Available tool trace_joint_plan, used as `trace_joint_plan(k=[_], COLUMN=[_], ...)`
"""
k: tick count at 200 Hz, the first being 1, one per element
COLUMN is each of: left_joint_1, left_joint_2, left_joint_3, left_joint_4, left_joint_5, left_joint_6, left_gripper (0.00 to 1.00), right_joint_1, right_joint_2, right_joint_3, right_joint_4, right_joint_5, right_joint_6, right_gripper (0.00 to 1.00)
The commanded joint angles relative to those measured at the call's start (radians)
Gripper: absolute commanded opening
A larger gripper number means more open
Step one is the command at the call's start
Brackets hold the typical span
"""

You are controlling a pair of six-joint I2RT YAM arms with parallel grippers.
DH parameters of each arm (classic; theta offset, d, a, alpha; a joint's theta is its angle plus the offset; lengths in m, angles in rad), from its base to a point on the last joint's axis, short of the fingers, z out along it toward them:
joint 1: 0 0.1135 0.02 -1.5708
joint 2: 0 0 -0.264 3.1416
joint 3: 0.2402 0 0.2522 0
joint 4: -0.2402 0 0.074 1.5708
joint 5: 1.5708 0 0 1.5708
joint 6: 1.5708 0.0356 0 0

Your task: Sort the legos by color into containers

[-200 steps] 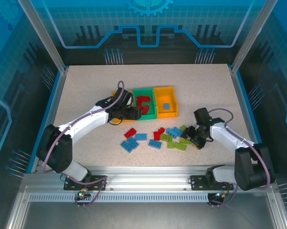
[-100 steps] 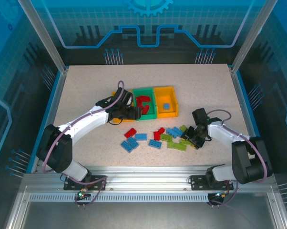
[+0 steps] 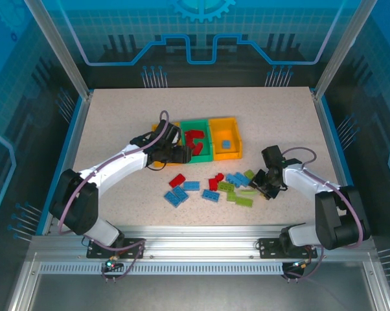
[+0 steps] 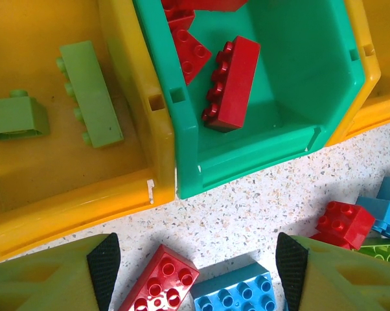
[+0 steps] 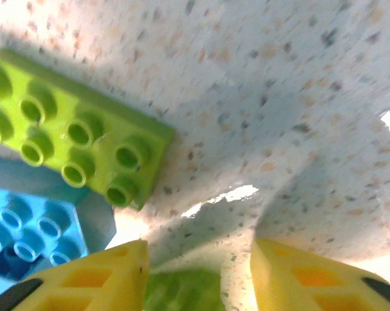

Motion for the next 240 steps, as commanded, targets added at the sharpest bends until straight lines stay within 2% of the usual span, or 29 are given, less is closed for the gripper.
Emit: trace_joint_plan(k=[1,40,88,115,142,167,182,193,221,240], left_joint_1=[-0.001,-0.001,-0.001,-0.001,-0.001,-0.001,-0.002,0.0,0.007,0.006], left_joint_2=[-0.03,-0.034,-0.036,-0.04,-0.045,-0.056,-0.064,-0.069,-0.1,-0.13], left_joint_3=[-0.015,-0.019,-0.02,-0.028,-0.042,-0.057,-0.07,-0.082,-0.123,-0.152], left_joint_4=[-0.004,-0.008,-0.005,-0.001,0.004,-0.005,-0.007,-0.004,0.016,0.026], left_joint_5=[-0.018,-0.023,-0.021,-0.017,-0.012,-0.028,-0.035,-0.043,-0.043,-0.045], left_joint_6=[0.001,0.004,-0.005,-0.009,-0.026,-0.04,-0.05,-0.065,-0.109,-0.129], left_gripper=[0.69,0.69,0.69,0.69,0.69,0.83,0.89,0.98,0.99,0.99], right_joint_1=[-0.032,-0.085,-0.084,-0.068,0.035,0.134,0.204,0.269,0.456,0.548], right_joint_2=[0.002,-0.007,-0.057,-0.09,-0.141,-0.2,-0.247,-0.273,-0.286,-0.26], right_joint_3=[0.016,0.016,0.017,0.022,0.028,0.028,0.017,0.009,0.001,-0.012], right_joint_4=[-0.018,-0.047,-0.065,-0.089,-0.117,-0.168,-0.182,-0.192,-0.242,-0.225], right_joint_5=[0.039,0.047,0.028,0.018,0.057,0.089,0.102,0.106,0.164,0.172], right_joint_6=[-0.015,-0.064,-0.092,-0.122,-0.162,-0.172,-0.16,-0.144,-0.092,-0.067], right_gripper=[0.43,0.43,0.44,0.52,0.64,0.83,0.86,0.88,0.93,0.94])
